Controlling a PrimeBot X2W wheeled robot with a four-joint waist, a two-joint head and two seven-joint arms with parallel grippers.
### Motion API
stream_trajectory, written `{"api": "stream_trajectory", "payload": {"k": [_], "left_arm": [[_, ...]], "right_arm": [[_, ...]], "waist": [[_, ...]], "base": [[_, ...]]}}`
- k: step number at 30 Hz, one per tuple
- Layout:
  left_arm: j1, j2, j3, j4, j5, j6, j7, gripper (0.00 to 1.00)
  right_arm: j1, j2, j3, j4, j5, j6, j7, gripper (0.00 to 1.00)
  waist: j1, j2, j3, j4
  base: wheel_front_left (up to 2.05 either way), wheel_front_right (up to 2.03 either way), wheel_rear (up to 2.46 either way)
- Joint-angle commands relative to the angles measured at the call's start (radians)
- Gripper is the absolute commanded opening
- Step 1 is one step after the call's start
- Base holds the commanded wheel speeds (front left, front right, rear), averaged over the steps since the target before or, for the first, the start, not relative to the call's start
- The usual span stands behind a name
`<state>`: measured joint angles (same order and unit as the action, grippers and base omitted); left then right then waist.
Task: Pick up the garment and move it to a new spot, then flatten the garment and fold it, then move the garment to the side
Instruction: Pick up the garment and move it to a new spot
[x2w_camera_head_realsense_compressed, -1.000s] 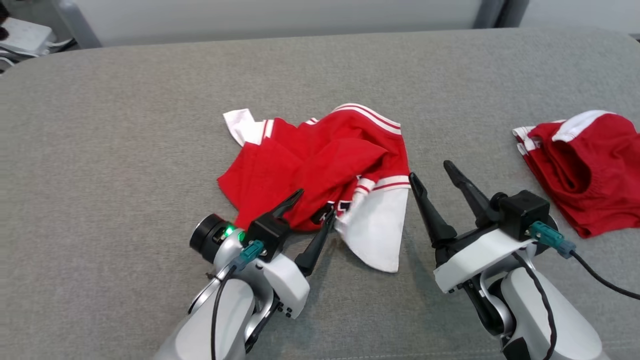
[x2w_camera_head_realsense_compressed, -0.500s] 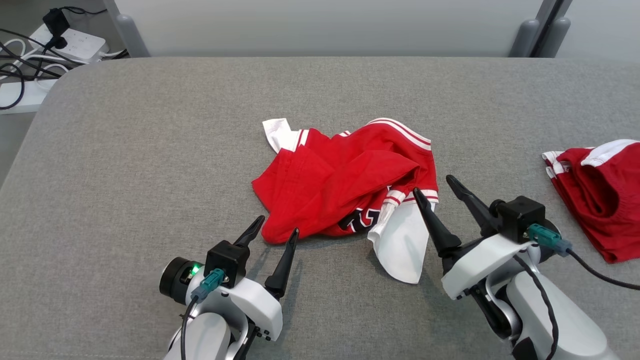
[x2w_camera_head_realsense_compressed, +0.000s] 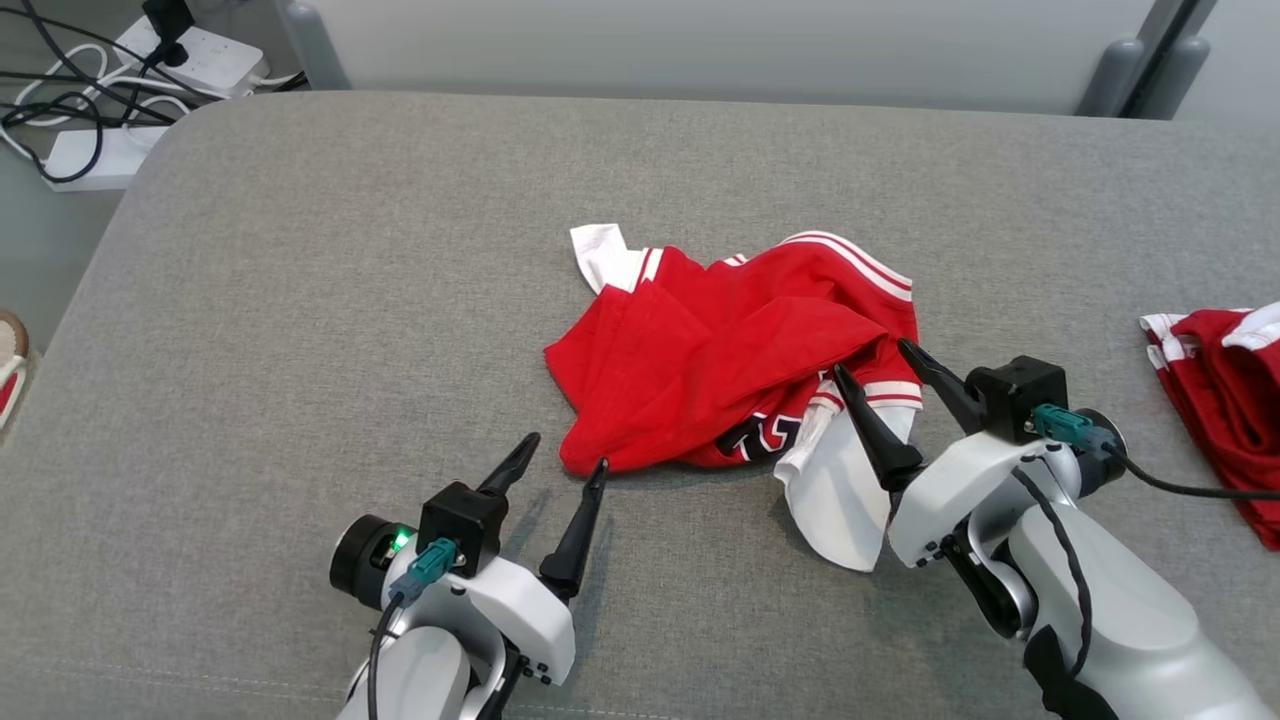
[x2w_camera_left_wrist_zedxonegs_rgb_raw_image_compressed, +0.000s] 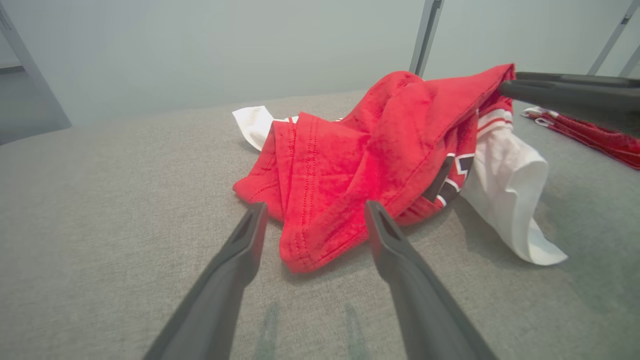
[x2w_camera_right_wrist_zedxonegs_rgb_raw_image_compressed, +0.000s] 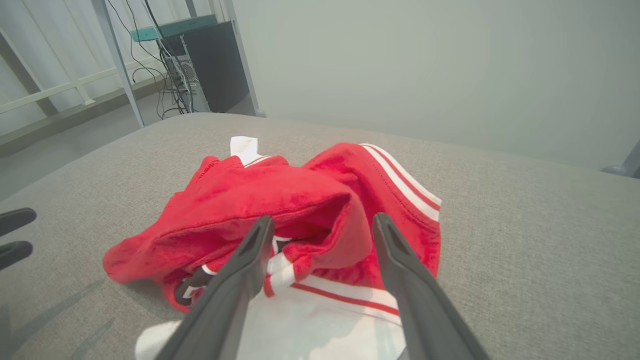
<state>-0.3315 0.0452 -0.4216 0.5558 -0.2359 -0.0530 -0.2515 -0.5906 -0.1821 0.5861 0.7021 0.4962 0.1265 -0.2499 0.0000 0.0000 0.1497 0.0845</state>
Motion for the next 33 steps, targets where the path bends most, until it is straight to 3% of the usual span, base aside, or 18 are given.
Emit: {"api": "stream_trajectory", "payload": {"k": [1, 2, 3, 4, 5, 6, 15, 27, 33], "left_arm": [[-0.011, 0.005, 0.017, -0.026, -0.015, -0.003, -0.010, 1.00], [-0.012, 0.005, 0.011, -0.026, -0.020, -0.001, -0.010, 1.00], [-0.013, 0.005, 0.005, -0.027, -0.025, 0.000, -0.010, 1.00], [-0.015, 0.005, -0.002, -0.028, -0.030, 0.002, -0.010, 1.00], [-0.016, 0.005, -0.007, -0.029, -0.035, 0.004, -0.010, 1.00], [-0.018, 0.005, -0.013, -0.029, -0.039, 0.005, -0.010, 1.00], [-0.039, 0.005, -0.053, -0.027, -0.055, 0.008, -0.010, 1.00], [-0.039, 0.005, -0.067, 0.010, -0.067, 0.028, -0.010, 1.00], [-0.016, 0.005, -0.066, -0.004, -0.081, 0.039, -0.010, 1.00]], "right_arm": [[-0.034, 0.012, 0.020, 0.016, 0.008, 0.004, -0.012, 1.00], [-0.047, 0.015, 0.025, 0.033, 0.009, 0.004, -0.012, 1.00], [-0.061, 0.019, 0.030, 0.049, 0.010, 0.004, -0.012, 0.75], [-0.075, 0.021, 0.039, 0.068, 0.008, 0.004, -0.012, 0.40], [-0.090, 0.023, 0.045, 0.086, 0.008, 0.004, -0.012, 0.16], [-0.106, 0.026, 0.051, 0.099, 0.008, 0.004, -0.012, 0.00], [-0.180, 0.017, 0.038, 0.033, 0.027, 0.004, -0.012, 0.00], [-0.249, -0.020, 0.016, -0.209, 0.009, 0.004, -0.012, 0.00], [-0.292, -0.057, 0.004, -0.268, 0.001, 0.004, 0.004, 0.00]], "waist": [[0.0000, 0.0000, 0.004, 0.009], [0.0000, 0.0000, 0.006, 0.012], [0.0000, 0.0000, 0.007, 0.016], [0.0000, 0.0000, 0.008, 0.019], [0.0000, 0.0000, 0.009, 0.022], [0.0000, 0.0000, 0.011, 0.025], [0.0000, 0.0000, 0.002, 0.016], [0.0000, 0.0000, -0.058, -0.071], [0.0000, 0.0000, -0.069, -0.043]], "base": [[0.00, 0.00, 0.00], [0.00, 0.00, 0.00], [0.00, 0.00, 0.00], [0.00, 0.00, 0.00], [0.00, 0.00, 0.00], [0.00, 0.00, 0.00], [0.00, 0.00, 0.00], [0.00, 0.00, 0.00], [0.00, 0.00, 0.00]]}}
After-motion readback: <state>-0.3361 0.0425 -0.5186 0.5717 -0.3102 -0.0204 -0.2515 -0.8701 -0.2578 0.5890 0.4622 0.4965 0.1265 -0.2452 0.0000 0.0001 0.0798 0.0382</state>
